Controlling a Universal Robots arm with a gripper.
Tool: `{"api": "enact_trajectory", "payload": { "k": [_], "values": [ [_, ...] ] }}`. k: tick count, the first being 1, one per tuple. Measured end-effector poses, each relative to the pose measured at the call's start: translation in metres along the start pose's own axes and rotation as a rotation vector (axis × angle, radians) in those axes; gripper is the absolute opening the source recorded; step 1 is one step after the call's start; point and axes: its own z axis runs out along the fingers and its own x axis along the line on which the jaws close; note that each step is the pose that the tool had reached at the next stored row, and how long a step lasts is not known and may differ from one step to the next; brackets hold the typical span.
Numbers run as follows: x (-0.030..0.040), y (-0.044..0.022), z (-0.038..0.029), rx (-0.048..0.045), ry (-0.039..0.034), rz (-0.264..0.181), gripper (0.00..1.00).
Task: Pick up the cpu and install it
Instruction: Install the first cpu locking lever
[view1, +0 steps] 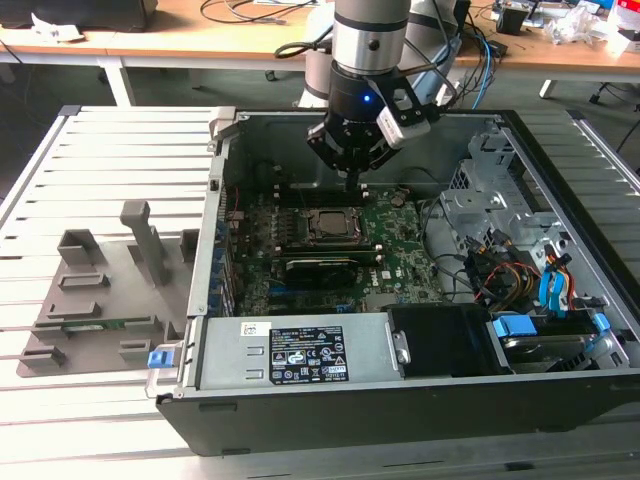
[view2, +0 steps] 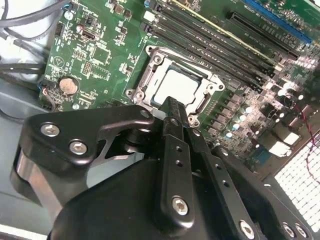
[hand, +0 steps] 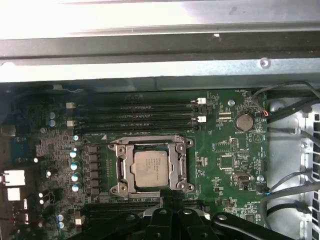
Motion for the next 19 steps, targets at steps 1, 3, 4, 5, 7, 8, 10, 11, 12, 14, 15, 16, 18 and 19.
{"api": "enact_trajectory", "payload": {
  "k": [1, 3, 4, 5, 7, 8, 10, 11, 12, 14, 15, 16, 18, 19],
  "values": [
    [0.0, 0.0, 0.0, -0.0002, -0.0006, -0.012, 0.11],
    [0.0, 0.0, 0.0, -0.0007, -0.0021, -0.046, 0.11],
    [0.0, 0.0, 0.0, -0.001, -0.0028, -0.061, 0.11],
    [0.0, 0.0, 0.0, -0.0011, -0.0035, -0.075, 0.11],
    [0.0, 0.0, 0.0, -0.0015, -0.0045, -0.098, 0.11],
    [0.0, 0.0, 0.0, -0.0018, -0.0054, -0.116, 0.11],
    [0.0, 0.0, 0.0, -0.002, -0.0061, -0.131, 0.11],
    [0.0, 0.0, 0.0, -0.0021, -0.0063, -0.135, 0.11],
    [0.0, 0.0, 0.0, -0.0023, -0.0067, -0.145, 0.11],
    [0.0, 0.0, 0.0, -0.0025, -0.0074, -0.16, 0.11],
    [0.0, 0.0, 0.0, -0.0027, -0.0078, -0.169, 0.11],
    [0.0, 0.0, 0.0, -0.0028, -0.0082, -0.177, 0.11],
    [0.0, 0.0, 0.0, -0.0029, -0.0088, -0.189, 0.11],
    [0.0, 0.0, 0.0, -0.003, -0.009, -0.193, 0.11]
  ]
}}
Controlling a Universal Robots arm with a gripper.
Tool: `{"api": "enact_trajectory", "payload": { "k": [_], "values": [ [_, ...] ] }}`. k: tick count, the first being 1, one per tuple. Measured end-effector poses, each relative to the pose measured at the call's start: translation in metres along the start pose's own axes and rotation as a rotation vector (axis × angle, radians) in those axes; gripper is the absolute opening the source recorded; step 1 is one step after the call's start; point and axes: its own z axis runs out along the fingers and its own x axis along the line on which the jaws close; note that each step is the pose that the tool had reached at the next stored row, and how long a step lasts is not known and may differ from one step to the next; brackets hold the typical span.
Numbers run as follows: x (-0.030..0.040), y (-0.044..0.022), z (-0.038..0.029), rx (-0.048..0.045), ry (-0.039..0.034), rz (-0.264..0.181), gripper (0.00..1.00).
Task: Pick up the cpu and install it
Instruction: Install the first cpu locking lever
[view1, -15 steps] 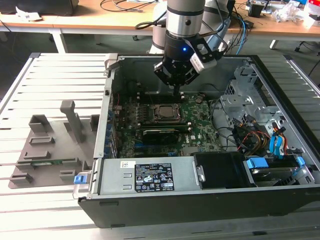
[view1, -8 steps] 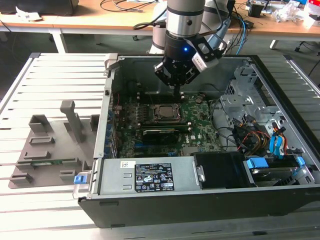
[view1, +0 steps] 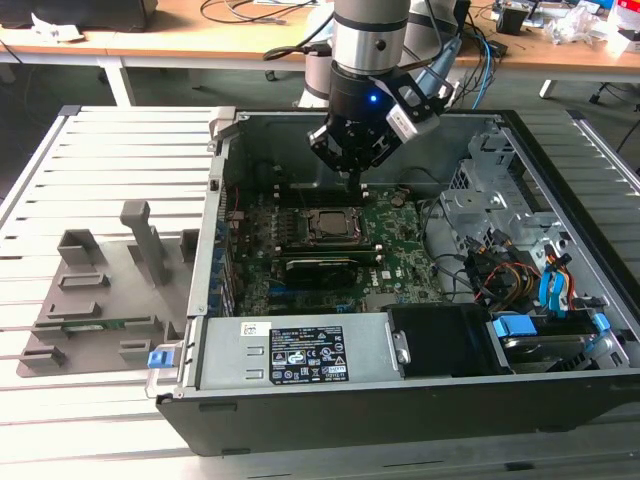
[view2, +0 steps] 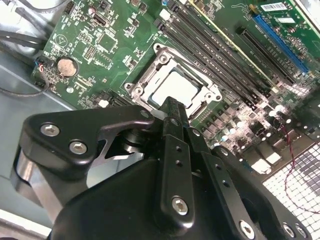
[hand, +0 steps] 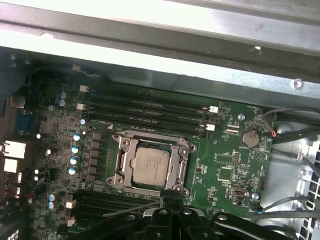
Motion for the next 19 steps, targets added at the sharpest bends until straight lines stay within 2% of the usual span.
{"api": "enact_trajectory", "payload": {
  "k": [2, 3, 4, 5, 10, 16, 19],
  "values": [
    [0.0, 0.0, 0.0, -0.0002, -0.0005, -0.011, 0.11],
    [0.0, 0.0, 0.0, -0.0005, -0.0014, -0.031, 0.11],
    [0.0005, 0.0001, 0.0001, -0.0174, -0.0036, -0.008, 0.11],
    [0.0006, 0.0001, 0.0006, -0.0163, -0.0012, 0.057, 0.11],
    [0.0005, 0.0001, 0.0007, -0.0149, 0.0018, 0.136, 0.11],
    [0.0011, 0.0002, 0.0007, -0.0148, 0.0019, 0.136, 0.11],
    [0.0104, 0.0017, 0.0006, -0.0149, 0.0017, 0.136, 0.11]
  ]
}}
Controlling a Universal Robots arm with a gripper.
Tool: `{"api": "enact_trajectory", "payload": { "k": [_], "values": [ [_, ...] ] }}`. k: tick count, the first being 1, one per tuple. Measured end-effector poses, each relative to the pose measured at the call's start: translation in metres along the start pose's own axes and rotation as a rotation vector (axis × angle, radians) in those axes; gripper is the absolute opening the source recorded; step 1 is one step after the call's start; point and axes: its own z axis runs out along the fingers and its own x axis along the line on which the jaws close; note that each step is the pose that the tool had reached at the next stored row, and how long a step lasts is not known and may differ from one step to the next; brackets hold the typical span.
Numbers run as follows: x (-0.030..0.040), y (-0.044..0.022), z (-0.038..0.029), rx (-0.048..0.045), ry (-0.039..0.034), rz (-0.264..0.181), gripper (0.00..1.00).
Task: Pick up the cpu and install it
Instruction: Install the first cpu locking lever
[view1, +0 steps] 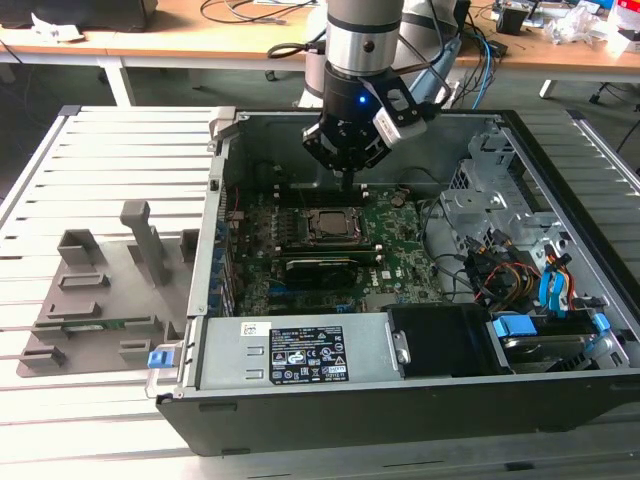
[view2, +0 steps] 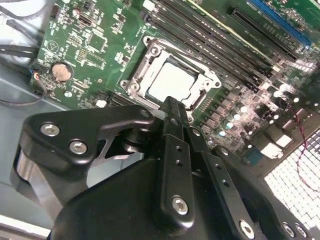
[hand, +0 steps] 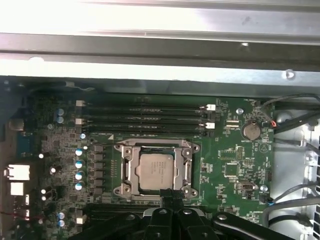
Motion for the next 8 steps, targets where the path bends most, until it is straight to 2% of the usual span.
{"api": "enact_trajectory", "payload": {
  "k": [6, 8],
  "values": [
    [0.0226, 0.0005, -0.0005, 0.0002, -0.0006, 0.0, 0.11],
    [0.0397, 0.0019, -0.0007, 0.0001, -0.001, 0.0, 0.11]
  ]
}}
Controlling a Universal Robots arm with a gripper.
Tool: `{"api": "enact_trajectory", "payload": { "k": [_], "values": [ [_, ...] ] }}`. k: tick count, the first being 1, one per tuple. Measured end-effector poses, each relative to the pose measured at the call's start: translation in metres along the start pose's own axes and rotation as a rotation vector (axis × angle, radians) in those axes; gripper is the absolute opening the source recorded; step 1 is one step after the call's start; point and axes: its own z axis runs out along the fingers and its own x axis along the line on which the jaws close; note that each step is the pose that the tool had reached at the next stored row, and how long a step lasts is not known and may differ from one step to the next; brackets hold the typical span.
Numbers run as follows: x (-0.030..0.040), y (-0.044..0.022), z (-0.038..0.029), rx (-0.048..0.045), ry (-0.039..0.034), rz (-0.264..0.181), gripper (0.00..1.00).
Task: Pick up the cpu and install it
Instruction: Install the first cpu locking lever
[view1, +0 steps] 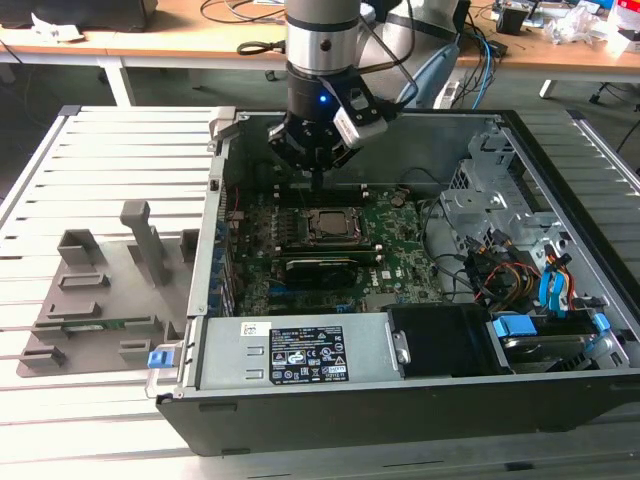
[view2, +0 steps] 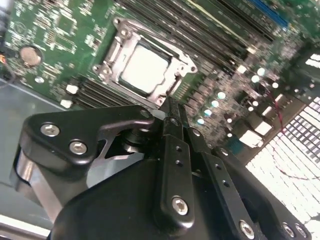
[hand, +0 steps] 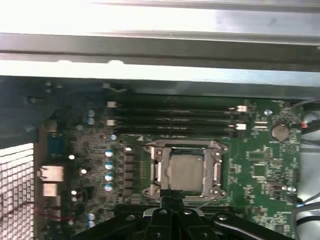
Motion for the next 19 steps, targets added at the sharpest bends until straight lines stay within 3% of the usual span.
{"api": "enact_trajectory", "payload": {
  "k": [3, 6, 8, 13, 19],
  "values": [
    [0.0197, 0.0073, -0.0001, 0.0001, 0.0, 0.0, 0.11],
    [0.0309, 0.0122, 0.001, 0.0, -0.0001, 0.0, 0.11],
    [0.0376, 0.0205, 0.0055, 0.0001, 0.0001, 0.0, 0.11],
    [0.0393, 0.037, 0.0151, 0.0, -0.0001, -0.002, 0.11],
    [0.0342, 0.0373, 0.0155, 0.0, -0.0001, -0.003, 0.11]
  ]
}}
